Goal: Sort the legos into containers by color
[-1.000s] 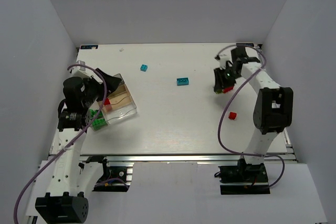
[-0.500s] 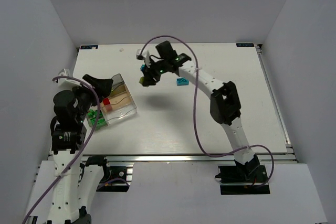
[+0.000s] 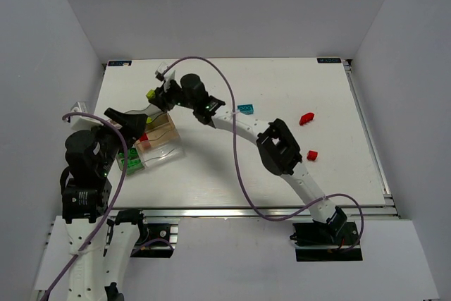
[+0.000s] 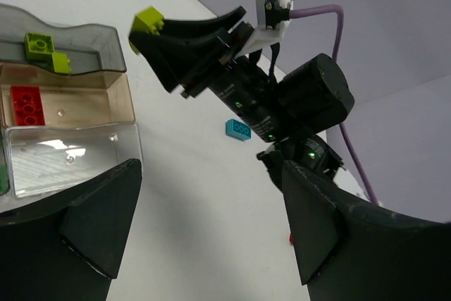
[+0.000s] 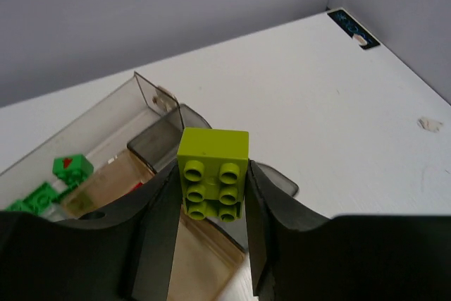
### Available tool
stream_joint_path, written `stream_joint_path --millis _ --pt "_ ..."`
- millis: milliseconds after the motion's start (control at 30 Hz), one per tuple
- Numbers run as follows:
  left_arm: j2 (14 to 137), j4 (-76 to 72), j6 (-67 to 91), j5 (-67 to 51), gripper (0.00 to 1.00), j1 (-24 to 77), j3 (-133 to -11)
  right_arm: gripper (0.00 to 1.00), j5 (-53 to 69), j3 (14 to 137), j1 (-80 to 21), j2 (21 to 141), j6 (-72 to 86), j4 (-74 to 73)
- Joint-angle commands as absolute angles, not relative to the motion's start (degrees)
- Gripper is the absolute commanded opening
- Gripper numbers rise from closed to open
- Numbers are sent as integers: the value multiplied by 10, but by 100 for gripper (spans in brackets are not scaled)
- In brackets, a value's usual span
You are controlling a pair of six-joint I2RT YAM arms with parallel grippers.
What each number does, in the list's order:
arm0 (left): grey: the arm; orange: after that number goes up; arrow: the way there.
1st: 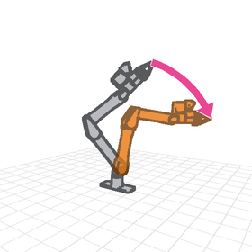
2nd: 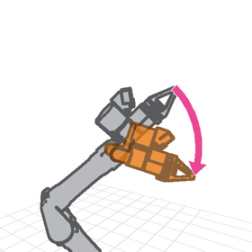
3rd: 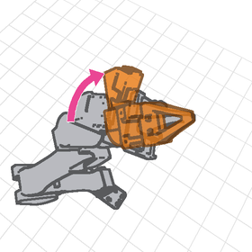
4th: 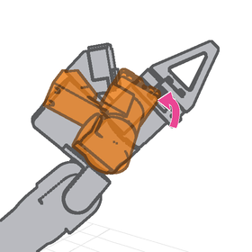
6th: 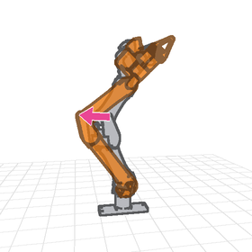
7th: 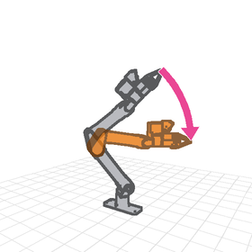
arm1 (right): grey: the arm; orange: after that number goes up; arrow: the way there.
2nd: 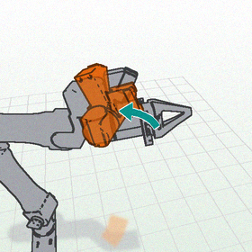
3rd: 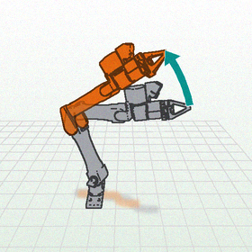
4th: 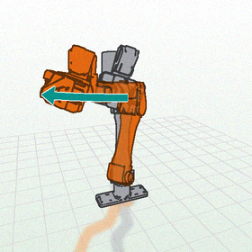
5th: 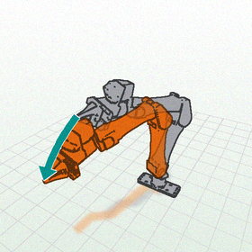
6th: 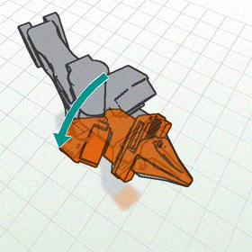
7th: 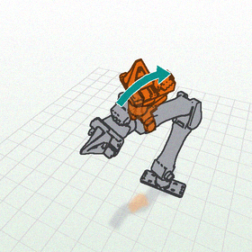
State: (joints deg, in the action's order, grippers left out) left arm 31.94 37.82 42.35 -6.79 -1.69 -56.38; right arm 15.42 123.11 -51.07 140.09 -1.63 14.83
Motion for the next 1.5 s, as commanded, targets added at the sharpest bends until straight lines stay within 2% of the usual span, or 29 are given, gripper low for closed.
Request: stream_joint_path --millis 0,300,500,600,700,733,833,1100,1167,1200,1333,1367,1400,1433,1467 --pt "316 416 433 -67 90 -19 -591 0 95 1266 -533 1451 13 264" --pt "308 460 426 -77 90 -19 -604 0 19 1304 -560 1525 -20 359" --pt "308 469 419 -84 90 -14 -602 6 14 1284 -559 1530 -43 377" --pt "310 468 414 -91 90 -14 -601 13 10 1286 -560 1535 -49 379" --pt "316 464 409 -98 91 -14 -603 33 4 1281 -558 1535 -52 380" --pt "319 464 408 -98 91 -14 -604 44 6 1278 -558 1535 -53 380" --pt "322 458 406 -105 91 -14 -604 57 11 1268 -557 1532 -59 384" --pt "336 435 393 -130 91 -14 -613 62 20 1265 -554 1518 -69 383" --pt "340 424 393 -145 88 -14 -609 57 12 1239 -550 1487 -60 385" --pt "344 407 392 -152 86 -14 -608 49 9 1226 -549 1474 -55 388" --pt "359 344 399 -213 54 -14 -576 28 11 1125 -525 1363 -12 354" --pt "365 326 405 -242 36 -14 -568 20 10 1098 -502 1307 21 341" --pt "376 295 408 -258 28 -14 -560 3 10 1052 -493 1282 39 324" --pt "387 281 411 -271 22 -14 -549 0 17 1039 -474 1258 54 259" --pt "397 259 416 -294 9 -14 -546 0 37 1034 -455 1219 71 215"
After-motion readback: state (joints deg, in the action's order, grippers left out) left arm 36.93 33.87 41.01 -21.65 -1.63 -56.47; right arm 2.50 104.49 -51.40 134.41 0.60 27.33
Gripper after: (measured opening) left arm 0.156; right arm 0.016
